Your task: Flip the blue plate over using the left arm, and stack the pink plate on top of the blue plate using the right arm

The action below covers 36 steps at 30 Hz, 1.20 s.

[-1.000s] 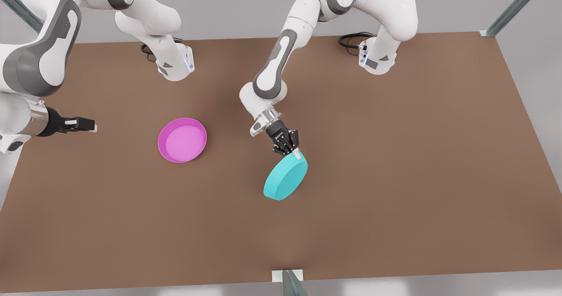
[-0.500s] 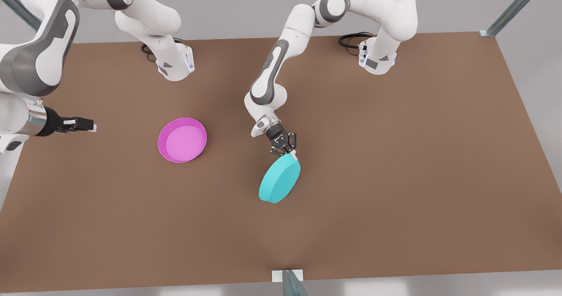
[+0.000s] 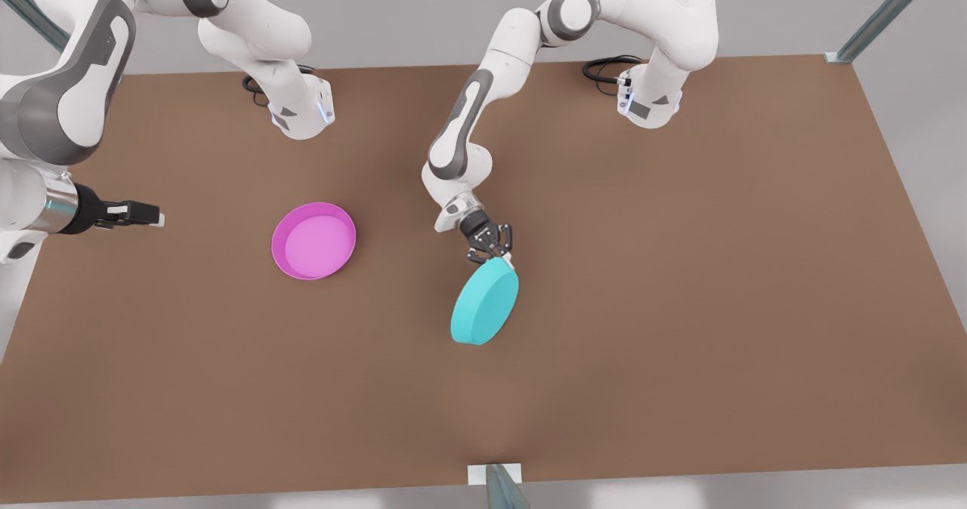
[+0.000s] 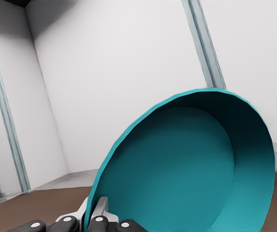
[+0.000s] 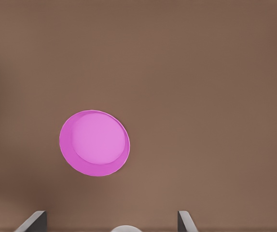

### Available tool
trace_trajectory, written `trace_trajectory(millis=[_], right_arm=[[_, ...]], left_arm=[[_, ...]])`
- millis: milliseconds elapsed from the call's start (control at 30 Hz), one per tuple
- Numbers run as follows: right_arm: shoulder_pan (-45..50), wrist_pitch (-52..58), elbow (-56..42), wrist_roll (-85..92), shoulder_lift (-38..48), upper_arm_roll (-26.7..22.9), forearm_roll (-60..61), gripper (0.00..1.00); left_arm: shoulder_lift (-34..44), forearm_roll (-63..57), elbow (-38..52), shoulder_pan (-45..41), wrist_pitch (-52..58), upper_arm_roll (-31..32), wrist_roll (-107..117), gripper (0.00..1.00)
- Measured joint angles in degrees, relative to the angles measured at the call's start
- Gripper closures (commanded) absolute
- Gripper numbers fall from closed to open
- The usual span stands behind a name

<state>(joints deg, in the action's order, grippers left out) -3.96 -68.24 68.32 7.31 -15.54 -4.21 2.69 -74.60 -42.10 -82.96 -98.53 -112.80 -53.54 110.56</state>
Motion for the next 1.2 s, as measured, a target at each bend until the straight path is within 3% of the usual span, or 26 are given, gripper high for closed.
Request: trace_trajectory(millis=[167,233,267,333,400,633,733,767,833,900,933,1000,1100,1133,1200], right_arm=[[-0.07,0.02,0.03,0.03,0.00,0.00,0.00,0.00],[-0.21,0.10,0.06,0.03,0.00,-0.05,0.17,0.00],[-0.36,0.14,0.07,0.04,0.00,-0.07,0.31,0.00],[-0.52,0.21,0.07,0.04,0.00,-0.07,0.52,0.00],[-0.54,0.27,0.08,0.05,0.00,-0.04,0.63,0.00],[-0.56,0.39,0.08,0.07,0.00,-0.09,0.77,0.00],[-0.56,0.41,0.08,0.07,-0.01,-0.09,0.78,0.00],[-0.54,0.41,0.11,0.08,-0.05,-0.09,0.79,0.00],[-0.34,0.54,2.38,0.16,-0.55,-0.05,0.82,0.00],[-0.67,-1.14,9.09,0.59,-2.23,0.03,1.05,0.00],[-2.06,-2.61,12.90,1.03,-3.50,0.04,1.13,0.00],[-4.15,-5.76,21.03,1.88,-2.93,-0.10,1.13,0.00],[-4.11,-13.49,38.66,3.02,5.75,-0.23,-0.49,0.00],[-4.33,-16.88,44.48,3.35,8.31,-0.20,-0.84,0.00],[-5.39,-24.87,54.36,3.97,11.24,-0.17,-1.27,0.00]], left_arm=[[-0.60,-0.28,-0.03,0.00,3.44,0.81,-1.25,0.79],[-0.75,-0.39,0.04,0.00,4.21,1.27,-1.71,0.47],[-0.78,-0.44,0.05,0.00,4.51,1.48,-1.91,0.37],[-0.76,-0.48,0.20,-0.05,5.37,2.11,-2.38,0.33],[-0.54,-0.51,0.39,-0.27,6.24,2.69,-2.89,0.00],[4.15,1.89,2.20,-4.69,10.39,7.76,-4.24,0.00],[7.22,9.70,13.35,-5.64,13.82,9.94,-4.68,0.00],[11.27,14.17,17.19,-5.76,15.60,10.26,-4.83,0.00],[27.12,25.27,20.10,-5.50,19.73,10.51,-5.53,0.00],[44.19,36.49,20.76,3.34,23.83,5.69,-8.28,0.00],[49.03,41.41,20.86,10.19,25.81,2.62,-10.60,0.00],[53.33,48.42,20.87,24.73,30.68,-1.48,-17.42,0.00],[53.91,54.38,20.29,42.72,36.72,-3.11,-29.87,0.00],[54.53,55.66,20.04,50.27,38.45,1.32,-34.05,0.00],[57.16,51.41,19.40,76.85,41.16,30.64,-43.51,0.00]])
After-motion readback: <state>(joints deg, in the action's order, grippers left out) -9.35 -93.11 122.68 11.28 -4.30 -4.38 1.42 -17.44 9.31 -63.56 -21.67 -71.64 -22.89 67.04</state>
